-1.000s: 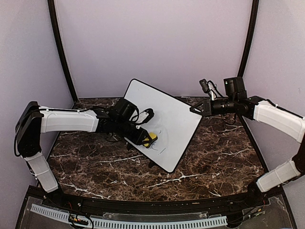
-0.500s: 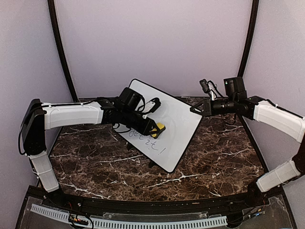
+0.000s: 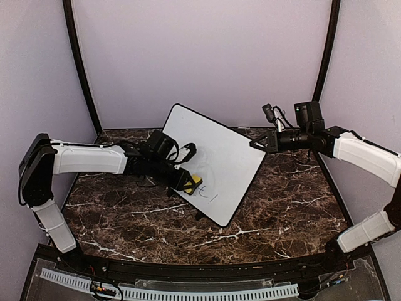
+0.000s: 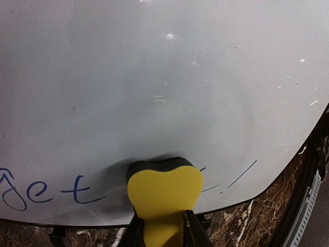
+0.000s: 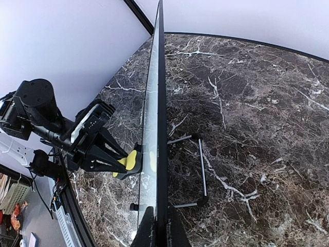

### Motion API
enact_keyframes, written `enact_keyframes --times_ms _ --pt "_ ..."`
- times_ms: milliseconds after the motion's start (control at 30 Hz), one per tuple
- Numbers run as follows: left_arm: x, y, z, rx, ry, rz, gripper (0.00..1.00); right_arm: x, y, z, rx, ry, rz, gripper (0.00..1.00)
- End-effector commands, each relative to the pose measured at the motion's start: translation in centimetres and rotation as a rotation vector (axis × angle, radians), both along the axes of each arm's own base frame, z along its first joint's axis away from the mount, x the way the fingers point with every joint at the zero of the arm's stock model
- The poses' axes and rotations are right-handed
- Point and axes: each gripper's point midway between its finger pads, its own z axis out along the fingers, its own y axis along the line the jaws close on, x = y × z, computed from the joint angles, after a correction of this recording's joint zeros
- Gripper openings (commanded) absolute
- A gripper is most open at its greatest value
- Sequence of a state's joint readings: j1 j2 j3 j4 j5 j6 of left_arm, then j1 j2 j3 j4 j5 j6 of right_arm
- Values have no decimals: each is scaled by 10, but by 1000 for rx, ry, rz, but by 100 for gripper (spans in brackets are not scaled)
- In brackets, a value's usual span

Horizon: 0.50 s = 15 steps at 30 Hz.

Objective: Erase the whiteboard
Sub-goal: Erase the center of the whiteboard.

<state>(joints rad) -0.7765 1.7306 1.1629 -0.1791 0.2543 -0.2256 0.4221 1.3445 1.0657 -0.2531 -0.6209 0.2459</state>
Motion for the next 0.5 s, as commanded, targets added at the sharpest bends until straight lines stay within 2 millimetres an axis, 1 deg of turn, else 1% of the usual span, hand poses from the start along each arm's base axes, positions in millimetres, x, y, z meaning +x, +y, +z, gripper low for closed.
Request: enact_keyframes --times_ms 0,33,67,167,300,367,433,467 --pt "19 39 -9 38 25 134 2 -22 18 -8 -16 -55 147 0" --pt "25 45 -8 38 22 147 2 -23 17 -7 -15 -55 147 0" --pt "26 49 -6 42 24 151 2 -23 17 -7 -15 -56 147 0" --pt "42 64 4 52 -8 176 2 -23 16 -6 -19 -61 141 0" --pt "59 85 15 88 -53 210 3 -16 13 -7 -43 -57 112 0" --pt "65 96 17 120 -81 235 2 -11 12 -5 -46 -58 98 0" --pt "66 103 20 129 -98 248 2 -5 8 -1 -46 -62 76 0" --pt "65 105 17 138 -101 247 2 -2 6 1 -44 -65 67 0"
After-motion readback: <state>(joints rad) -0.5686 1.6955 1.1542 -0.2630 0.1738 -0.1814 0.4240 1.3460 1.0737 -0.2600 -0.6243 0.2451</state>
